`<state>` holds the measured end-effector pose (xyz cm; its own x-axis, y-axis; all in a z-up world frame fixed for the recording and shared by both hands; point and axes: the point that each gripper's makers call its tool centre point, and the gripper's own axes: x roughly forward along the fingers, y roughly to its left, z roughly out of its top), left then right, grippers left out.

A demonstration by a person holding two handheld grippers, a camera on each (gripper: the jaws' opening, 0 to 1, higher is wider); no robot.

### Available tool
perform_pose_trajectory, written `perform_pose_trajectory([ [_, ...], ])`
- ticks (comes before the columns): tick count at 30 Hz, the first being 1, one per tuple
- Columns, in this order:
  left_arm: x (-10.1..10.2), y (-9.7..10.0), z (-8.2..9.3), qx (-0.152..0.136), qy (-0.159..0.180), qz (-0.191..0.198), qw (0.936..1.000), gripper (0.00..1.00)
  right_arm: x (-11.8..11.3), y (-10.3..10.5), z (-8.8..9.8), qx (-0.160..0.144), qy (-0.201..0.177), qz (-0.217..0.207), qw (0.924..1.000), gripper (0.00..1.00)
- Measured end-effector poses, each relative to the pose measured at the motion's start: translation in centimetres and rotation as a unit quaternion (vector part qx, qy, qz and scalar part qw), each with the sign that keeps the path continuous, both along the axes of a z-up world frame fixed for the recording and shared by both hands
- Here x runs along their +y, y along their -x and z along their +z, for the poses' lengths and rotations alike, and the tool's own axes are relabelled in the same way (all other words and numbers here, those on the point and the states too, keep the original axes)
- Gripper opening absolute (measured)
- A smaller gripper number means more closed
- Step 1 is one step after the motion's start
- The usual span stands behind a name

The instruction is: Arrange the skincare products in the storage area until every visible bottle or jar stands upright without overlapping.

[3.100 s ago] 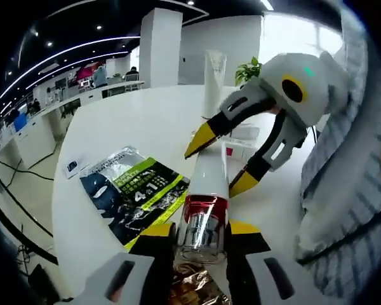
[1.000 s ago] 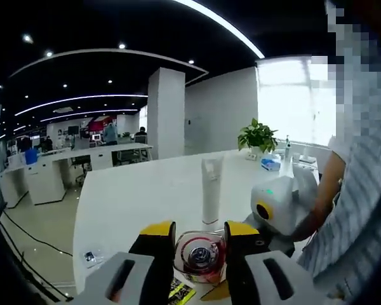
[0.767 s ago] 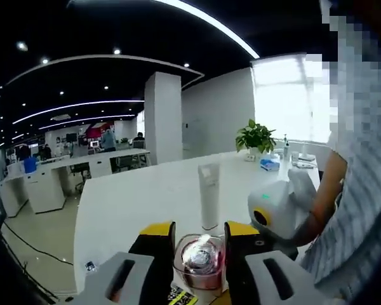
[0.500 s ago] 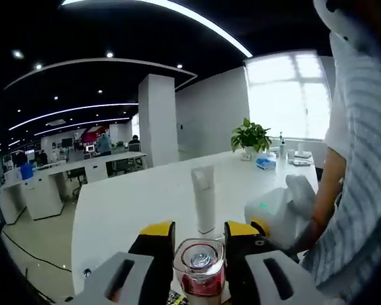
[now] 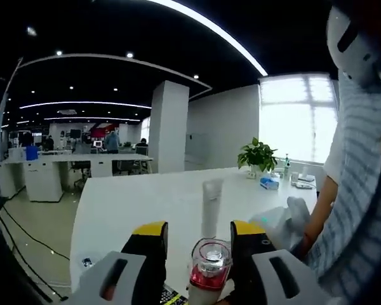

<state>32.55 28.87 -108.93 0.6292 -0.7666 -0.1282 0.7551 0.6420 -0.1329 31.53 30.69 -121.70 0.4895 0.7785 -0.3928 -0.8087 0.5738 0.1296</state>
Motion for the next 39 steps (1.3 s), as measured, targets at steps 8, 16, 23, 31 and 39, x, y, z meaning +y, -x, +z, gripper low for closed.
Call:
perform_pose_trajectory([
  [8, 2.0, 0.7, -1.8, 0.02, 0.023, 0.035, 0.9989, 0.48, -0.1, -0.5, -0.1, -0.003, 0.011, -0.004, 0.9999, 0.33],
  [16, 2.1, 1.3, -2.5, 0.029, 0.028, 0.033, 0.9986, 0.49, -0.6, -1.1, -0.1, -0.001, 0.019, -0.016, 0.9997, 0.33],
  [23, 2.0, 2.0, -5.0, 0.046, 0.004, 0.039, 0.9982, 0.49, -0.5, -1.1, -0.2, 0.01, 0.026, -0.015, 0.9995, 0.34],
  [31, 1.9, 2.3, -7.6, 0.074, -0.018, 0.041, 0.9963, 0.47, -0.7, -0.8, 0.1, -0.007, 0.05, -0.004, 0.9987, 0.33],
  [39, 1.7, 2.2, -9.9, 0.099, -0.04, 0.05, 0.993, 0.37, -1.9, -0.2, 0.9, -0.005, 0.046, 0.001, 0.9989, 0.3],
])
